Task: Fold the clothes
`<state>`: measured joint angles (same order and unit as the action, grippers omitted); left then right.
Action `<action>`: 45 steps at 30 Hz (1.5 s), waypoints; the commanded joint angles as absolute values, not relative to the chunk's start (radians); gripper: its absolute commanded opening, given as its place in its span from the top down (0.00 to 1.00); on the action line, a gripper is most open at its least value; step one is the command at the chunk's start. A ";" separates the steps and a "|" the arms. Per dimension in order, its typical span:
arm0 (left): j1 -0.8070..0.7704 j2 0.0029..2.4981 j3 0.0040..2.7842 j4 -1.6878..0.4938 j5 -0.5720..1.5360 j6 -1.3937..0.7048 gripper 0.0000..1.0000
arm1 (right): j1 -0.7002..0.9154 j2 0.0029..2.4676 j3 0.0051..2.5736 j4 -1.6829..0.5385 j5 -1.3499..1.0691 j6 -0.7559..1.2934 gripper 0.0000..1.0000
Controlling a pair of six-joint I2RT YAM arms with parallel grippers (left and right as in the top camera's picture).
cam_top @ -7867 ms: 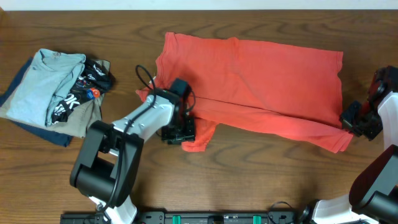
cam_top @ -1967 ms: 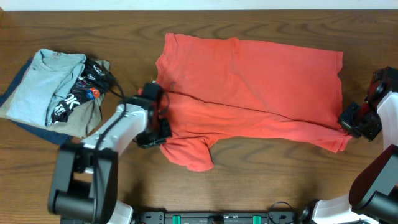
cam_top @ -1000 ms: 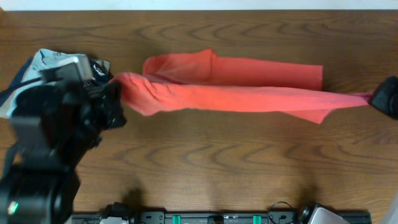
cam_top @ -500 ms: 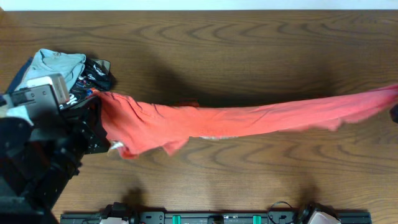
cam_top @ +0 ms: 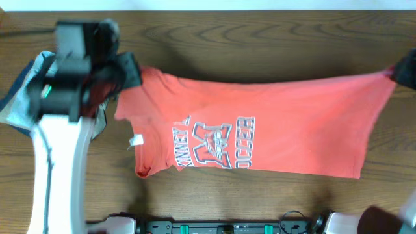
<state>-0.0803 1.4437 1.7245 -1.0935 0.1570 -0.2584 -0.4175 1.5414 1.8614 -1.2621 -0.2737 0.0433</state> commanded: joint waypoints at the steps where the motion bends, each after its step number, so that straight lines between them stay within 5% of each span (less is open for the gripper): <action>1: -0.076 1.557 1.718 -1.005 0.148 -0.197 0.94 | -0.366 1.636 1.863 -1.201 -0.303 0.002 0.99; 10: -0.024 1.680 1.864 -0.429 0.137 -0.279 0.94 | -0.370 1.699 1.892 -0.627 -0.302 0.306 0.99; 16: 0.025 1.679 2.180 -0.324 0.138 -0.382 0.94 | -0.414 1.597 2.023 -0.530 -0.186 0.361 0.99; 20: 0.028 1.665 2.307 -0.477 0.159 -0.364 0.94 | -0.436 1.553 2.044 -0.604 -0.104 0.311 0.99; 32: -0.009 1.708 2.170 -1.451 0.202 -0.308 0.94 | -0.429 1.635 1.855 -1.069 0.012 0.171 0.99; 45: -0.131 1.767 1.432 -1.483 0.199 -0.282 0.94 | -0.445 1.676 1.292 -1.198 0.196 0.305 0.99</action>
